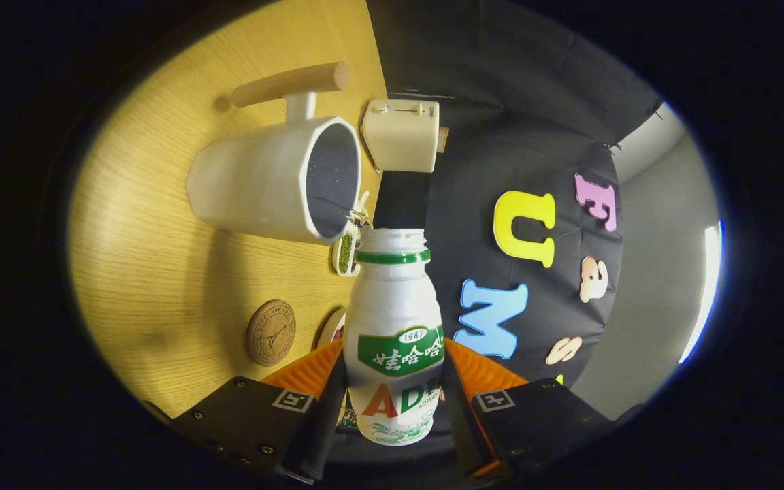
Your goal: Take the bottle from table, then pour the juice into the cup, finally place the bottle on the coaster
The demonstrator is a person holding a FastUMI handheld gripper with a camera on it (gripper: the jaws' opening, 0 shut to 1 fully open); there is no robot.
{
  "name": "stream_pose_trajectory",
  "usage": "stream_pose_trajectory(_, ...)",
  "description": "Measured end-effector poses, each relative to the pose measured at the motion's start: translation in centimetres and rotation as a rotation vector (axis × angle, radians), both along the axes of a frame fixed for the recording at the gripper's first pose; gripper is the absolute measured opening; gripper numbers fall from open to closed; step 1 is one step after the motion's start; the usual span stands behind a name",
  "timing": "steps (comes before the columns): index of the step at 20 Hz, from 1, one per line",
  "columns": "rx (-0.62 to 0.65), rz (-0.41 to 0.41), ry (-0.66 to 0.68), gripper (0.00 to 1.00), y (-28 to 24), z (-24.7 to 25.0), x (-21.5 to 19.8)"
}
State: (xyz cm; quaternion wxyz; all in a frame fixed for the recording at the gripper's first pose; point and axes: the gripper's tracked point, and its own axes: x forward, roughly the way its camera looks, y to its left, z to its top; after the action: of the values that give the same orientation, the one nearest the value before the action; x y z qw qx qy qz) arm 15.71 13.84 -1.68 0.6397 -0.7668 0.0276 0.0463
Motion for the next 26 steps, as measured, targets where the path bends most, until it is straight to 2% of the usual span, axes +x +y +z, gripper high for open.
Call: stream_pose_trajectory(26,-0.112,0.038,-0.020,0.71,0.59,0.30,-0.33)
